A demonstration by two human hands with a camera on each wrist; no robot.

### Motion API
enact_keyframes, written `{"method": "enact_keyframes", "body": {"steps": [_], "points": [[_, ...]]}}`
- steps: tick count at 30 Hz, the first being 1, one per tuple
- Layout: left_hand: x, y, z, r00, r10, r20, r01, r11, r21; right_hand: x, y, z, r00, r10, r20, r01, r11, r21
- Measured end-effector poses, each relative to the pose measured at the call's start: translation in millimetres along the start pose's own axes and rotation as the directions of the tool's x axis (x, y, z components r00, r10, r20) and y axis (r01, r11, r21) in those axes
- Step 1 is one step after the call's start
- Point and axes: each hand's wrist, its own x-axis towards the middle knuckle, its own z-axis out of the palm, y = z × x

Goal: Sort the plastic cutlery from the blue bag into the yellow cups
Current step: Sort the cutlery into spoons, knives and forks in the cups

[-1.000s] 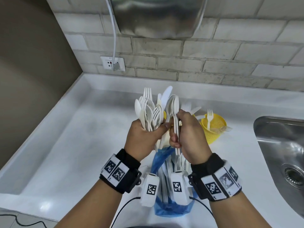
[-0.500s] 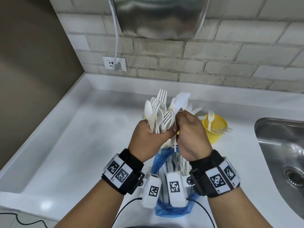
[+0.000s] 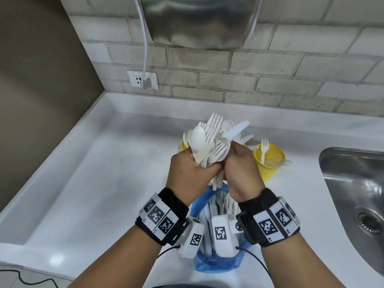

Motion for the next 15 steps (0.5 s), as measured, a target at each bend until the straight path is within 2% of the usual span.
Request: {"method": "enact_keyframes", "body": {"steps": [3, 8, 11, 15], "points": [[5.1, -2.7, -4.5, 0.996, -0.074, -0.045, 0.070, 0.995, -0.078, 1.9, 0.2, -0.5, 0.999, 0.012, -0.048, -0.011, 1.000, 0.019], [6.3, -0.8, -6.9, 0.994, -0.108, -0.007, 0.106, 0.984, -0.144, 4.2, 6.1, 1.2, 0.997, 0.042, -0.063, -0.038, 0.997, 0.074], [4.8, 2.6, -5.6, 0.992, -0.122, 0.036, 0.126, 0.983, -0.133, 3.5, 6.3, 6.2, 0.998, 0.052, 0.026, -0.055, 0.989, 0.137], [6.6, 5.6, -7.9, 0.990, -0.127, 0.068, 0.135, 0.983, -0.126, 1.0, 6.8, 3.1, 0.981, 0.094, 0.170, -0.142, 0.944, 0.298]]}}
